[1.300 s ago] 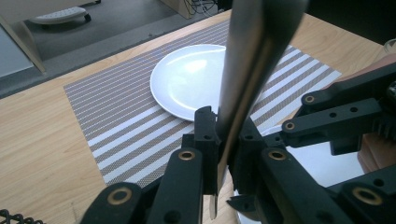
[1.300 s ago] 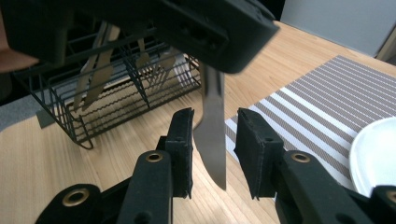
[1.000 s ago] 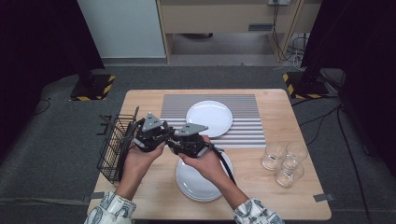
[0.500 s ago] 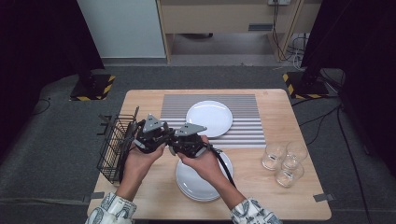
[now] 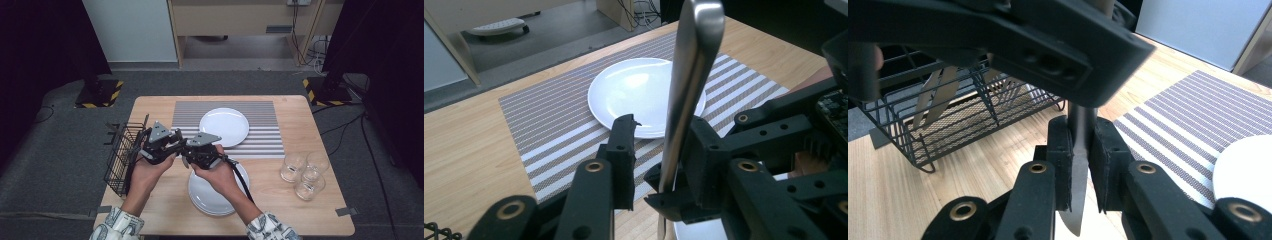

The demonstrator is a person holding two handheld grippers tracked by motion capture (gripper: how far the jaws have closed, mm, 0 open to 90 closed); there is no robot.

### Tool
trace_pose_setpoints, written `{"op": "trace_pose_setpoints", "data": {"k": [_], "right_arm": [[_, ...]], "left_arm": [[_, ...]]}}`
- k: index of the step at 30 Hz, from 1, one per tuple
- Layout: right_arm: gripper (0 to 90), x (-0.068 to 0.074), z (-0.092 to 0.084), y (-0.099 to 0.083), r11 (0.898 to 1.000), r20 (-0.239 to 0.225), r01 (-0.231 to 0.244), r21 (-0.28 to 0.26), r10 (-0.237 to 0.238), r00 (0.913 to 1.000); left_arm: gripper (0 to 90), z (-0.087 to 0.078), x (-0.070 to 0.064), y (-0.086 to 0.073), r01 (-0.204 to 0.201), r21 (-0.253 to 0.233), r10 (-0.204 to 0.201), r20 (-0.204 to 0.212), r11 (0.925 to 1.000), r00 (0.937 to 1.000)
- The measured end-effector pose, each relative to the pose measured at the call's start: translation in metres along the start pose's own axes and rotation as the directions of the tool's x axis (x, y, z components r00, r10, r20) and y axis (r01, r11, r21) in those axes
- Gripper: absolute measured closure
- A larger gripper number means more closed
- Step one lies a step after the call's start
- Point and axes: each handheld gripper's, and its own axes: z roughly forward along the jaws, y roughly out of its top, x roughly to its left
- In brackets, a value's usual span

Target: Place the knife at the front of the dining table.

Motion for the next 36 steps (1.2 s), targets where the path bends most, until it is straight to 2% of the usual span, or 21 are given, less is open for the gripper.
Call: {"op": "trace_pose_setpoints", "data": {"k": [7,10,15,18,21,24,36], "right_arm": [[80.0,-0.002,0.0,0.001,1.0,0.009,-0.007,-0.005,0.007,0.9999],[79.9,-0.003,0.0,0.001,1.0,0.012,-0.008,-0.005,0.008,0.9999],[80.0,-0.006,-0.001,0.002,1.0,0.018,-0.01,-0.002,0.01,0.9998],[80.0,-0.007,-0.001,0.003,1.0,0.021,-0.012,0.0,0.012,0.9997],[80.0,-0.007,-0.001,0.005,1.0,0.023,-0.007,-0.004,0.007,0.9997],[80.0,-0.009,-0.003,0.006,1.0,0.027,-0.006,-0.004,0.006,0.9996],[80.0,-0.012,-0.005,0.007,1.0,0.031,-0.011,-0.005,0.011,0.9995]], "left_arm": [[52.8,-0.009,0.001,-0.002,0.006,-0.024,-0.007,-0.026,0.9997,0.9996],[45.5,-0.012,-0.001,-0.004,-0.003,-0.016,0.003,-0.04,0.9999,0.9992],[39.0,-0.011,-0.003,-0.012,-0.015,0.019,0.015,-0.034,0.9997,0.9993],[36.9,-0.007,-0.005,-0.017,-0.01,0.03,0.011,-0.027,0.9995,0.9996],[34.6,-0.005,-0.006,-0.021,-0.027,0.043,0.029,-0.044,0.9987,0.9986],[33.5,-0.004,-0.005,-0.024,-0.019,0.046,0.02,-0.04,0.9987,0.999],[33.1,0.004,-0.007,-0.039,-0.015,0.067,0.018,-0.04,0.9976,0.9991]]}}
